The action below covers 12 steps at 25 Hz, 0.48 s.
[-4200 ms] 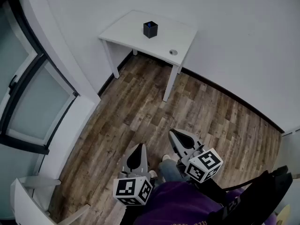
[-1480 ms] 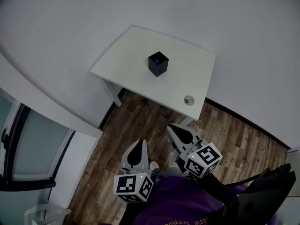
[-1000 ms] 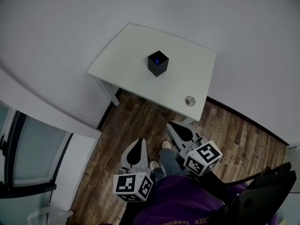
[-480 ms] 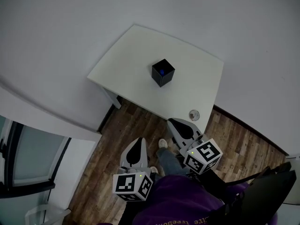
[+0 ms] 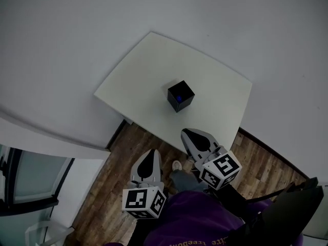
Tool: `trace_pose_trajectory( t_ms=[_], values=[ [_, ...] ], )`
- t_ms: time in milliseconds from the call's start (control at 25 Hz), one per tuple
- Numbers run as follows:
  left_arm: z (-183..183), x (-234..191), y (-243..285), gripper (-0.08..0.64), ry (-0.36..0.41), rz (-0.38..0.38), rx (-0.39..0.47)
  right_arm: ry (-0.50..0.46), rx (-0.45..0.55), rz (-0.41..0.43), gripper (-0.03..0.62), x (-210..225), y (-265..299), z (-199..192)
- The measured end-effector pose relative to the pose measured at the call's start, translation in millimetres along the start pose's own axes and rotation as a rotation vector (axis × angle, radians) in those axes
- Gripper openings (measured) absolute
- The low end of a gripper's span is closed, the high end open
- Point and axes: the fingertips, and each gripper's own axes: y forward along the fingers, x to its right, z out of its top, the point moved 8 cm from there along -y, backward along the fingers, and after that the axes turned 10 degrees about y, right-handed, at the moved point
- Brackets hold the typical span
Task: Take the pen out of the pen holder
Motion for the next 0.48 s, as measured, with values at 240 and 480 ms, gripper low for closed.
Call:
trace_pose_trajectory(
  t_ms=[240, 480],
  values=[
    [10.4, 1.1, 38.8, 0.005, -0.003, 0.02, 0.001, -0.025, -0.025, 0.017, 0.012, 32.1, 18.1, 16.5],
    [12.7, -0.7, 65.3, 0.005, -0.012, 0.034, -0.004, -0.057, -0.068, 0.005, 0.012, 59.6, 31.9, 18.0]
  ],
)
